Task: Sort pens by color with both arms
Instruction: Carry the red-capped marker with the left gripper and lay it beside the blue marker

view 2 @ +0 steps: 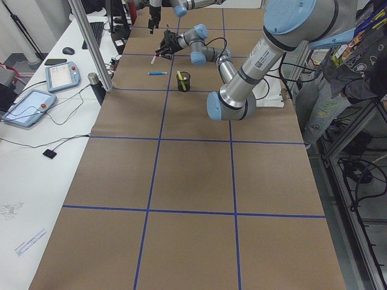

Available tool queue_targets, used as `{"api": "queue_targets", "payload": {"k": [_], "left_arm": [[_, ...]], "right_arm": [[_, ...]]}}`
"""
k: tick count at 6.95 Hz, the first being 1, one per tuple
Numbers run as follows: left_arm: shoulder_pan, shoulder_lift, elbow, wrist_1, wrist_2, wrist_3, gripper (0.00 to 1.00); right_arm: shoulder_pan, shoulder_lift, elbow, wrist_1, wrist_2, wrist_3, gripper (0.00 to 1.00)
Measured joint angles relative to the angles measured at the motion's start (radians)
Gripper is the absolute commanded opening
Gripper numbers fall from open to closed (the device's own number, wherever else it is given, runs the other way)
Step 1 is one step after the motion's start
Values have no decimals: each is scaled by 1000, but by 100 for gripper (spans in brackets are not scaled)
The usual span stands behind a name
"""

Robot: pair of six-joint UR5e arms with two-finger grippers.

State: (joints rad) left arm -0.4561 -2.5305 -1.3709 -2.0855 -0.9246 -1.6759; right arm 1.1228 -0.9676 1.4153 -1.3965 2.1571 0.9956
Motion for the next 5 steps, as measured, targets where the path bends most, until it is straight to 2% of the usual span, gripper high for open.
{"api": "queue_targets", "payload": {"k": [2,5], "left_arm": [[48,-28,88,-8,160,-35,0],[58,-94,231,-8,242,-52,0]], "right_arm": [[-4,2,2,-1,0,0,100],[-12,3,3,0,-3,1,100]]}}
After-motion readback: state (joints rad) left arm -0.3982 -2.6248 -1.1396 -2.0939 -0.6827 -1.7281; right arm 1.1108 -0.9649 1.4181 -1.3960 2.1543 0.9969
